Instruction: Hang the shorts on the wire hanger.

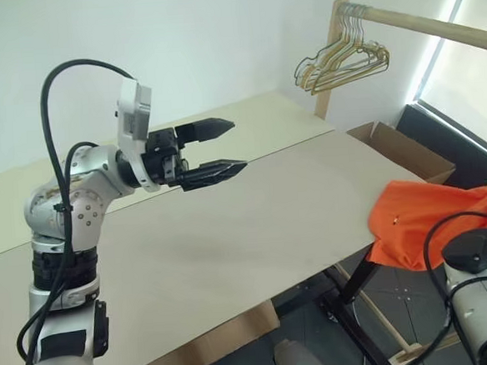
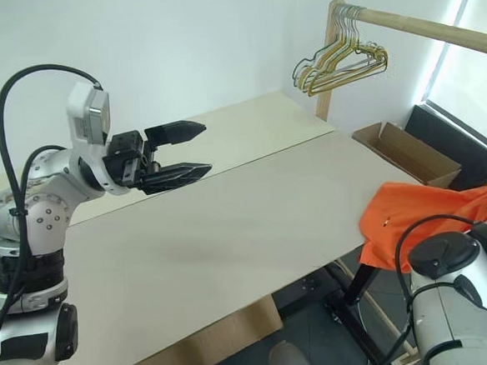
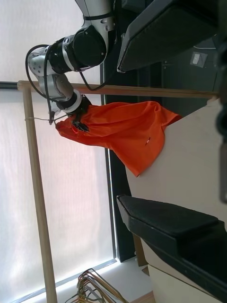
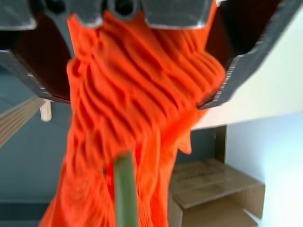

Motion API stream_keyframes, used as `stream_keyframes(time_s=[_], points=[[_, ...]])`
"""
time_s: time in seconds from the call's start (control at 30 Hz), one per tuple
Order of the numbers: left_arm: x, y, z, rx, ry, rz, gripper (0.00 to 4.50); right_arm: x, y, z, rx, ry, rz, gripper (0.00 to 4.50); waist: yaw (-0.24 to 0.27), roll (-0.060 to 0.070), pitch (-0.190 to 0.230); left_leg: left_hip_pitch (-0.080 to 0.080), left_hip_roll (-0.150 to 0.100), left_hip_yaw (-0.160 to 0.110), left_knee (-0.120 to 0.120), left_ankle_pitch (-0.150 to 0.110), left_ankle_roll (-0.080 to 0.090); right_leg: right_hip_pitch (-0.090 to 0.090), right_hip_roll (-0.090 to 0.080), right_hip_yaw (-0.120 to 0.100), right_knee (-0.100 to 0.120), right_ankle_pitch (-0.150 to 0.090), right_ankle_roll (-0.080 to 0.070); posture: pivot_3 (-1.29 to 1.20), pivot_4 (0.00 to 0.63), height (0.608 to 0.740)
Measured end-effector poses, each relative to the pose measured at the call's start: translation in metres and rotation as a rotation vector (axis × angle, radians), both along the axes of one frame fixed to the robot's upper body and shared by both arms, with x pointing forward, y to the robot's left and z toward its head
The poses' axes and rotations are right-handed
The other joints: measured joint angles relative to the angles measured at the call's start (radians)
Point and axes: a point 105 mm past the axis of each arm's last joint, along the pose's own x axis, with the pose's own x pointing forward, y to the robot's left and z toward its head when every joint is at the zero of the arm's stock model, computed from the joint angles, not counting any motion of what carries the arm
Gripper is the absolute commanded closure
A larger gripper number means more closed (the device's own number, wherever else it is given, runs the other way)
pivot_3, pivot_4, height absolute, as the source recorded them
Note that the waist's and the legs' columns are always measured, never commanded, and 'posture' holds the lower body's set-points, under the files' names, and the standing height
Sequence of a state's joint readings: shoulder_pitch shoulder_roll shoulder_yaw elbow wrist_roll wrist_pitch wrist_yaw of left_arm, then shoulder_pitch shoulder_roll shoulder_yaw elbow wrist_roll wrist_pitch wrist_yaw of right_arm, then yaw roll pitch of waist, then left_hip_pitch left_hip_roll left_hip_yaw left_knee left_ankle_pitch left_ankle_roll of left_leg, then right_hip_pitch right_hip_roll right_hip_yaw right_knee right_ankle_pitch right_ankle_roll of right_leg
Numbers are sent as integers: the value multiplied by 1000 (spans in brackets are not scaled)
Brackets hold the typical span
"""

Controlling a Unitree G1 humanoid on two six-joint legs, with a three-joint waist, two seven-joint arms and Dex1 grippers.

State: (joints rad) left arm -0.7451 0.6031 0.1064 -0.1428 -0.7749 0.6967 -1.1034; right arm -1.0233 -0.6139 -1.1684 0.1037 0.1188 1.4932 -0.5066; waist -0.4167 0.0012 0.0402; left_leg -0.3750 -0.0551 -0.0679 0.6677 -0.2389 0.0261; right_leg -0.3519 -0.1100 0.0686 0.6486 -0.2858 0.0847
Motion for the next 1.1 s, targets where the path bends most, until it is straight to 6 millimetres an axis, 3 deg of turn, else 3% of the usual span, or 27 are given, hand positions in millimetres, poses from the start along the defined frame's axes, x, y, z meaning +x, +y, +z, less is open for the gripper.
stream_keyframes(time_s=[0.17,0.57,0.67,0.73,0.83,0.9,1.0,1.1], points=[[1,1,1,-10,2,10,0,-7,-9,4,-131,60,-63,56,-1,0,0,0,0,0,0,0,0,0,0,0,0,0,0,-389,0,740],[1,6,11,-79,19,24,0,-18,-14,44,-489,112,-205,56,-6,0,0,1,0,0,0,0,0,0,-1,1,0,0,1,-388,0,740],[1,6,11,-79,20,26,0,-25,-14,66,-696,141,-292,56,-6,0,0,1,0,0,-1,0,0,0,0,1,0,0,1,-385,0,740],[1,7,11,-80,20,30,0,-29,-8,95,-924,146,-352,56,-7,1,0,2,-1,0,-1,0,0,0,-1,1,0,0,1,-375,0,740],[2,7,11,-80,19,37,0,-20,33,153,-1286,-33,-351,56,-15,1,0,5,0,1,-3,0,0,1,0,3,0,-1,2,-346,0,740],[2,9,11,-73,18,46,0,-6,70,175,-1440,-200,-229,56,-18,0,-1,6,1,1,-3,0,0,2,2,3,0,-3,7,-326,0,740],[0,17,5,-47,22,86,0,28,125,177,-1511,-415,130,56,-18,-1,-1,6,1,1,-3,0,0,2,2,3,-1,-2,7,-286,0,740],[-1,28,-3,-5,29,148,0,59,178,157,-1381,-616,580,56,-1,-3,0,6,1,0,-3,0,0,2,2,3,-1,0,2,-224,0,740]])
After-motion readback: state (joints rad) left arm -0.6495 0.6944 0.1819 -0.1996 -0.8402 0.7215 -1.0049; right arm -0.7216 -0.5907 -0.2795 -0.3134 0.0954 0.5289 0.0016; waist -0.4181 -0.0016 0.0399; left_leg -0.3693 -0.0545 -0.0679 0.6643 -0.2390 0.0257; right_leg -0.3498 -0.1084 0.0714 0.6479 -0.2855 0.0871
